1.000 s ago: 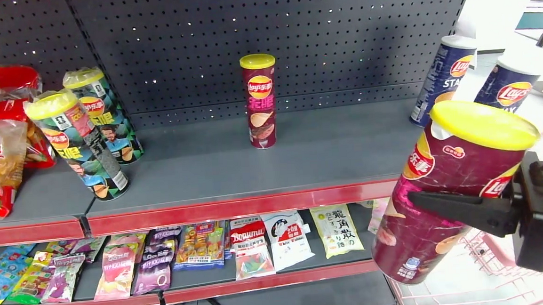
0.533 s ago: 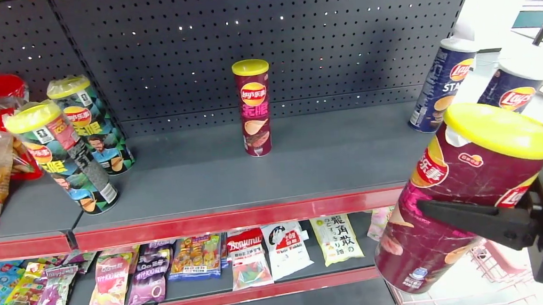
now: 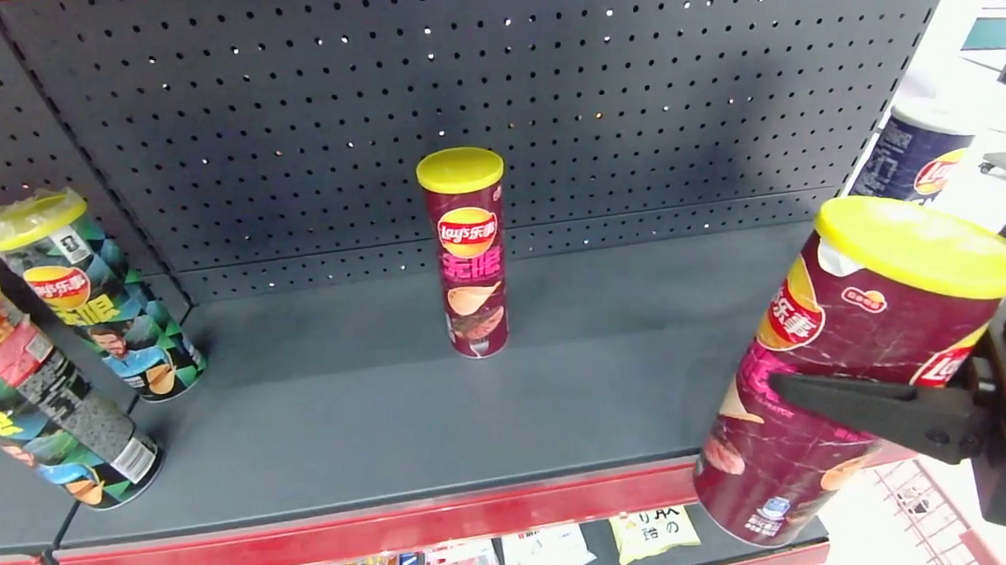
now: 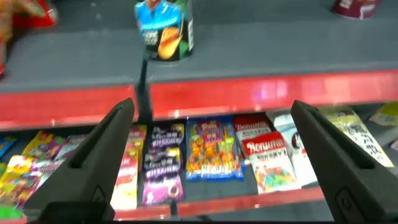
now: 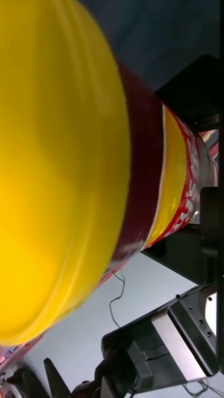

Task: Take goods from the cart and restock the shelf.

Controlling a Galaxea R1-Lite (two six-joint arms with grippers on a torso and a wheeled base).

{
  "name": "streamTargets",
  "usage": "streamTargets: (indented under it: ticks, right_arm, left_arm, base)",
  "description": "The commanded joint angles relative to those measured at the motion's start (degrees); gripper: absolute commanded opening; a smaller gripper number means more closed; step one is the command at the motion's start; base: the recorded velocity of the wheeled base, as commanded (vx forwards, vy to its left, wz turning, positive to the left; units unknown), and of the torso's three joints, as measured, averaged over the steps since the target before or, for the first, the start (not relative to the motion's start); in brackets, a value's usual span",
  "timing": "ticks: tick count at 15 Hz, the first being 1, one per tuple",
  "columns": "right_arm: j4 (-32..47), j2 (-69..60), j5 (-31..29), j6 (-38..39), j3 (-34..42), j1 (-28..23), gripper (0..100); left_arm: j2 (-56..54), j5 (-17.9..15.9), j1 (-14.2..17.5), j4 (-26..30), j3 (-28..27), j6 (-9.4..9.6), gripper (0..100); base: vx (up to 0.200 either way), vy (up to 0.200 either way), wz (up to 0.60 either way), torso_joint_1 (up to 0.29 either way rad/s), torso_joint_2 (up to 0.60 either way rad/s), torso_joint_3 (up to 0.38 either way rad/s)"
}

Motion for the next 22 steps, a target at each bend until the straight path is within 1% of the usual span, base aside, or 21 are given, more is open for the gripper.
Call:
streamTargets:
  ticks: [1,7,11,12,14,15,16,17,18,19,20,22]
  right_arm:
    - [0.06,0.09,0.10,-0.02,-0.11,0.04,0]
    - [0.06,-0.08,0.18,-0.10,-0.46,0.04,0]
    - [-0.03,0.00,0.27,-4.94,-0.55,0.12,0]
    - [-0.03,0.09,0.10,-5.29,-0.90,1.35,0]
    - [0.15,0.18,0.10,-4.94,-1.87,1.88,0]
    - [0.06,1.06,0.18,-4.15,-2.57,1.97,0]
    - [-0.03,2.38,0.10,-3.88,-3.01,1.97,0]
    - [-0.03,2.38,0.10,-3.88,-3.01,1.97,0]
    - [-0.03,4.75,-0.34,-3.79,-5.38,1.53,0]
    - [-0.12,5.80,-0.61,-3.79,-6.09,0.83,0]
    - [-0.12,6.77,-0.69,-3.79,-6.70,0.04,0]
    - [-0.12,6.77,-0.78,-3.88,-6.70,0.12,0]
  left_arm:
    - [0.05,0.01,0.01,0.00,0.00,-0.03,100]
    - [0.14,0.01,0.01,0.00,0.00,-0.21,100]
    - [0.49,-0.08,0.01,0.00,0.00,0.05,100]
    - [1.19,-0.08,-0.16,0.00,0.00,0.14,100]
    - [1.37,-0.16,-0.25,0.00,0.00,0.14,100]
    - [1.37,-2.71,-0.25,0.00,0.00,0.76,100]
    - [1.37,-3.77,-0.25,0.00,0.00,2.07,100]
    - [1.37,-3.77,-0.25,0.00,0.00,2.07,100]
    - [1.37,-4.74,-0.25,0.00,0.00,3.22,100]
    - [1.46,-4.74,-0.25,0.00,0.00,2.95,100]
    - [0.93,-4.74,-0.25,-0.09,0.00,1.99,100]
    - [0.84,-4.74,-0.16,-0.09,0.00,2.25,100]
  base:
    - [0.000,0.000,0.00,0.000,0.00,0.000]
    - [0.000,0.000,0.00,0.000,0.00,0.000]
    - [0.000,0.000,0.00,0.000,0.00,0.000]
    - [0.000,0.000,0.00,0.000,0.00,0.000]
    - [0.000,0.000,0.00,0.000,0.00,0.000]
    - [0.000,0.000,0.00,0.000,0.00,0.000]
    - [0.000,0.000,0.00,0.000,0.00,0.000]
    - [0.000,0.000,0.00,0.000,0.00,0.000]
    - [0.000,0.000,0.00,0.000,0.00,0.000]
    - [0.000,0.000,0.00,0.000,0.00,0.000]
    - [0.000,0.000,0.00,0.000,0.00,0.000]
    - [0.000,0.000,0.00,0.000,0.00,0.000]
